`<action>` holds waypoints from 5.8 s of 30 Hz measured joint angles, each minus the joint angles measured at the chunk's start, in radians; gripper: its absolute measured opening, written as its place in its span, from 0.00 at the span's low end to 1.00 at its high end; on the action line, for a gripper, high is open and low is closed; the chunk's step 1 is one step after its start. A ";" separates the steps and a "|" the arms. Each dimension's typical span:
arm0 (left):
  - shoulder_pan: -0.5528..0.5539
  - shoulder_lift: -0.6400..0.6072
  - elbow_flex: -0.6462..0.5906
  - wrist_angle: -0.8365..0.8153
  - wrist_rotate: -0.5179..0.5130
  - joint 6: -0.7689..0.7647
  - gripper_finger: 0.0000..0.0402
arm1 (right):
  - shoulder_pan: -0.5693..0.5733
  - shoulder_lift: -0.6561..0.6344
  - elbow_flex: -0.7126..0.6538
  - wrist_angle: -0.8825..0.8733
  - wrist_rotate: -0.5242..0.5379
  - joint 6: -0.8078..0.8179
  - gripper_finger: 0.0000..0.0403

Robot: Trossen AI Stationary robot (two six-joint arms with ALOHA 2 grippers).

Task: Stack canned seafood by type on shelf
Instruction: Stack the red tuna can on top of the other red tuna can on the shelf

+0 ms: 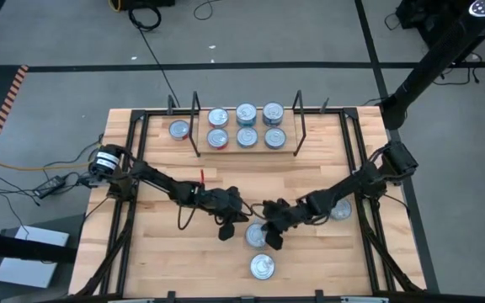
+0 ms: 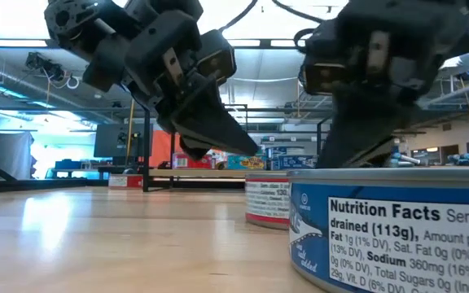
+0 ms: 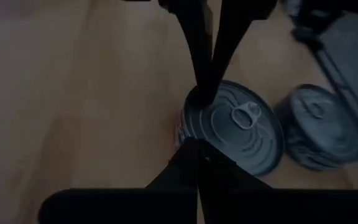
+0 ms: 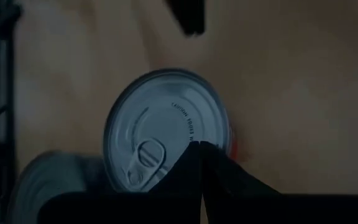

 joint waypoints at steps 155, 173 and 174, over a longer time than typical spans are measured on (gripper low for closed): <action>0.072 -0.408 0.000 -0.508 -0.080 0.001 0.33 | -0.185 -0.032 -0.003 0.275 0.049 -0.025 0.03; 0.035 -0.204 0.139 -0.430 -0.172 0.112 0.71 | -0.113 -0.347 -0.003 -0.047 0.032 -0.047 0.03; 0.035 -0.183 0.152 -0.433 -0.172 0.112 0.72 | -0.106 -0.372 -0.003 -0.087 0.040 -0.047 0.03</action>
